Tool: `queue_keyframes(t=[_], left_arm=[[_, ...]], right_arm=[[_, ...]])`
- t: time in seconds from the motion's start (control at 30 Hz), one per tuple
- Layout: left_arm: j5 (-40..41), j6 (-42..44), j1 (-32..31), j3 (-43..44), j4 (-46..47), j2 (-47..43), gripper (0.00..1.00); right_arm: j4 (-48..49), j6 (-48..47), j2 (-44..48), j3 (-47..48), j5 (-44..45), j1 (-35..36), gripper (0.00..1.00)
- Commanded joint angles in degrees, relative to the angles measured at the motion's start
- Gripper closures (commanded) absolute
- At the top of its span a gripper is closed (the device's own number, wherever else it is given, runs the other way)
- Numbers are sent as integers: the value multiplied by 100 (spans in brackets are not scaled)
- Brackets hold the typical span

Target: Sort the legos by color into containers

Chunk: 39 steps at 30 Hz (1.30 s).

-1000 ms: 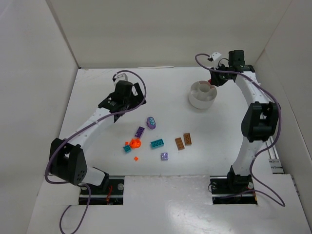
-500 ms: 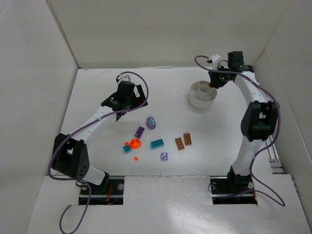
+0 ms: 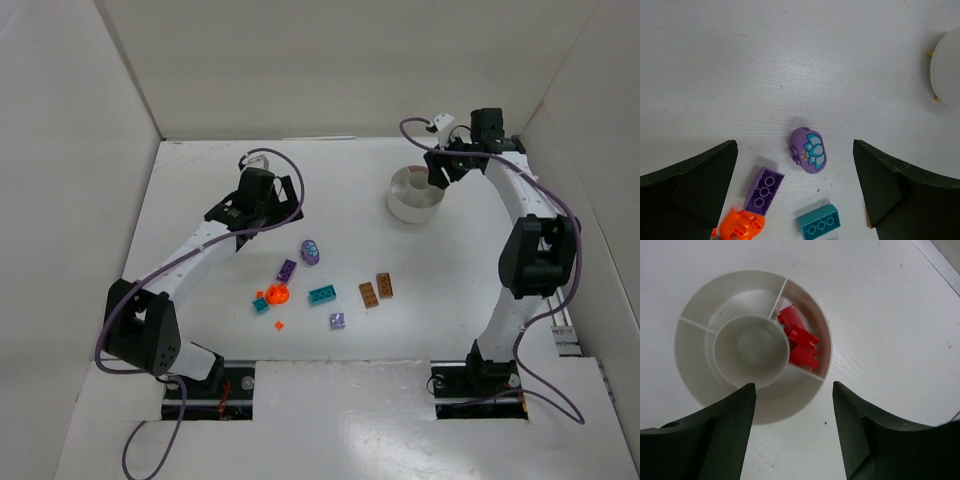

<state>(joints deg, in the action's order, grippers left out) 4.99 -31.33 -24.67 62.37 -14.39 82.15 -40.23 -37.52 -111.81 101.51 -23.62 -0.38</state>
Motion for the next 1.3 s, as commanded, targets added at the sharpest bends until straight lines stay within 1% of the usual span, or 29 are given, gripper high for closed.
queue_keyframes(t=[0.0, 0.03, 0.07, 0.1, 0.13, 0.17, 0.2, 0.27, 0.3, 0.37, 0.4, 0.47, 0.5, 0.53, 0.57, 0.6, 0.63, 0.67, 0.7, 0.73, 0.77, 0.8, 0.83, 0.9, 0.97, 1.0, 1.13, 1.27], left_arm=[[-121, 92, 6, -154, 15, -462, 1], [-174, 92, 6, -224, 15, -559, 1], [-261, 5, 6, -399, 15, -560, 1], [-262, 4, 6, -497, 15, -655, 1], [-340, -83, 6, -593, 15, -743, 1], [-411, -84, 6, -777, 15, -744, 1], [-412, -171, 6, -866, 15, -814, 1], [-412, -312, -64, -1007, 15, -954, 1], [-359, -382, -65, -1147, -54, -955, 1], [-359, -522, -126, -1279, -55, -1165, 1], [-359, -523, -213, -1341, -55, -1227, 1], [-359, -794, -276, -1499, -116, -1428, 1], [-359, -865, -276, -1560, -116, -1508, 1], [-359, -918, -276, -1709, -116, -1578, 1], [-359, -971, -276, -1780, -116, -1657, 1], [-359, -1024, -276, -1850, -169, -1815, 1], [-359, -1085, -276, -1973, -169, -1895, 1], [-359, -1086, -276, -2035, -169, -1965, 1], [-411, -1155, -337, -2097, -169, -2114, 1], [-464, -1156, -337, -2149, -169, -2176, 1], [-516, -1156, -337, -2254, -169, -2229, 1], [-517, -1156, -337, -2255, -169, -2282, 1], [-517, -1234, -407, -2325, -169, -2335, 1], [-517, -1313, -478, -2387, -239, -2432, 1], [-517, -1314, -609, -2440, -239, -2598, 1], [-517, -1314, -610, -2501, -239, -2599, 1], [-517, -1375, -724, -2502, -239, -2722, 1], [-517, -1376, -776, -2502, -239, -2774, 1]], right_arm=[[445, -230, 949, -420, -170, 82, 31], [524, -291, 1133, -605, -30, 134, 25], [734, -291, 1318, -798, 32, 300, 9], [840, -343, 1720, -1218, 111, 398, 0], [937, -344, 1915, -1413, 277, 512, 0], [1138, -396, 2109, -1624, 340, 774, 0], [1218, -475, 2485, -2035, 427, 916, 0], [1289, -563, 2830, -2398, 707, 1241, 0], [1359, -625, 2971, -2556, 761, 1582, 0], [1421, -625, 3331, -3057, 823, 1944, 0], [1421, -503, 3419, -3207, 937, 2267, 0], [1421, 32, 3586, -3646, 1034, 2542, 0], [1500, 295, 3692, -3865, 1226, 2700, 0], [1822, 898, 3814, -4120, 1367, 3041, 0], [1930, 1313, 4059, -4601, 1560, 3201, 0], [1992, 1778, 4175, -4832, 2084, 3350, 0], [2262, 2087, 4263, -5060, 2211, 3613, 0], [2335, 2734, 4421, -5463, 2438, 3755, 2], [2405, 3063, 4483, -5632, 2728, 3895, 2], [2519, 3336, 4536, -5782, 3209, 4018, 2], [2572, 3678, 4536, -5888, 3510, 4298, 2], [2633, 4212, 4615, -6045, 3774, 4440, 2], [2721, 4383, 4615, -6108, 4264, 4563, 2], [2669, 4926, 4415, -6108, 4628, 4731, 4], [2669, 5104, 4238, -6108, 4917, 4732, 6], [2617, 5244, 4151, -6108, 5006, 4732, 9], [2677, 5447, 3694, -5986, 5130, 4732, 15], [2862, 5589, 3255, -5854, 5052, 4732, 18]])
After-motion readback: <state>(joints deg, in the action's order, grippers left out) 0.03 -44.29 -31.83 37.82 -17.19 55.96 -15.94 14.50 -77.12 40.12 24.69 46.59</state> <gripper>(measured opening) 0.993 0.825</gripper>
